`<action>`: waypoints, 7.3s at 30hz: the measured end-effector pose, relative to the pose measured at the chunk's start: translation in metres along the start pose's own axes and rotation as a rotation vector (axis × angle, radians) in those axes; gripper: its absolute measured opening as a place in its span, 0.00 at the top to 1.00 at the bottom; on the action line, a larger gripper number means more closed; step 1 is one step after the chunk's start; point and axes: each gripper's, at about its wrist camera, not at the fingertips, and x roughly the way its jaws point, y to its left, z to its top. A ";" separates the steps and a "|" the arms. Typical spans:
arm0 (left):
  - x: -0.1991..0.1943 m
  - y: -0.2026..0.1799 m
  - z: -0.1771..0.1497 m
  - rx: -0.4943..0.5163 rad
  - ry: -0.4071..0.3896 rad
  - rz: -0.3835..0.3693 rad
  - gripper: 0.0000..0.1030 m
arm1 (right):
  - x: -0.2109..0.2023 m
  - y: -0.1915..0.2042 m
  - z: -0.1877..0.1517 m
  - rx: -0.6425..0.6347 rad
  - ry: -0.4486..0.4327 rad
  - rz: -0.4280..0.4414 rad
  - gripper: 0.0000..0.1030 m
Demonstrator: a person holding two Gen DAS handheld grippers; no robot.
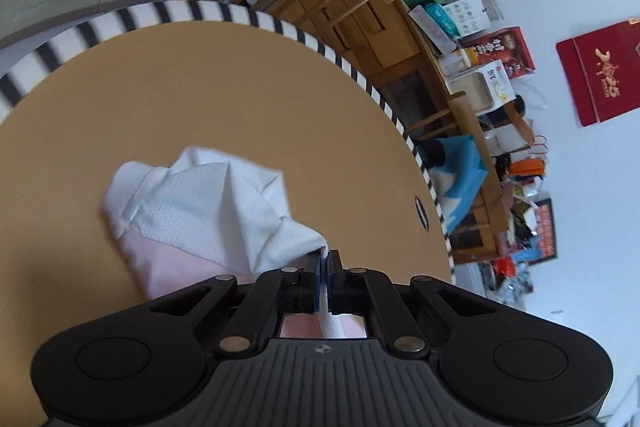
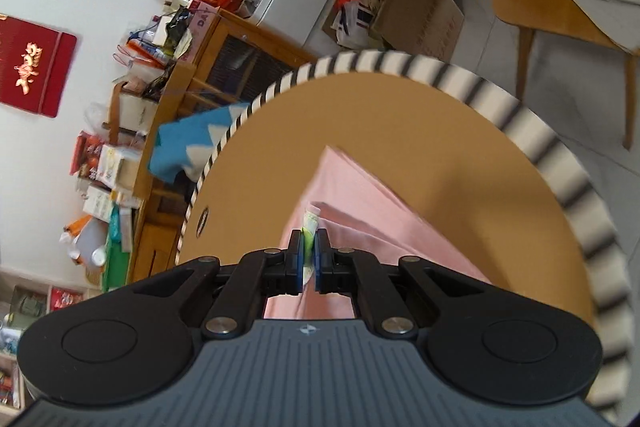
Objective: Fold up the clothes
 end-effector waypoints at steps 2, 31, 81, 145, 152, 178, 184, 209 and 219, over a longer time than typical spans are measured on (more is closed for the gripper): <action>0.027 -0.011 0.006 0.006 -0.019 0.042 0.97 | 0.029 0.010 0.014 0.007 0.000 -0.017 0.96; 0.022 0.024 -0.051 0.404 -0.084 0.189 0.72 | 0.049 -0.017 -0.082 -0.731 -0.008 -0.134 0.71; -0.016 -0.052 -0.226 0.940 -0.006 0.281 0.34 | 0.005 -0.010 -0.182 -1.065 -0.030 -0.190 0.52; 0.083 -0.173 -0.461 -0.036 -0.178 0.799 0.23 | 0.180 0.087 0.031 -1.844 0.835 0.578 0.51; 0.080 -0.176 -0.469 -0.174 -0.251 0.774 0.22 | 0.195 0.090 0.025 -1.920 1.020 0.608 0.51; 0.075 -0.162 -0.519 -0.430 -0.488 0.369 0.15 | 0.245 0.125 0.052 -1.754 1.531 0.575 0.50; 0.069 -0.154 -0.511 -0.432 -0.476 0.352 0.33 | 0.261 0.129 0.054 -1.627 1.603 0.500 0.51; 0.049 -0.192 -0.559 -0.612 -0.326 0.264 0.94 | 0.221 0.123 0.077 -1.761 1.789 0.338 0.94; -0.001 -0.261 -0.565 -0.682 -0.399 0.192 0.94 | 0.184 0.193 0.119 -1.641 1.913 0.385 0.94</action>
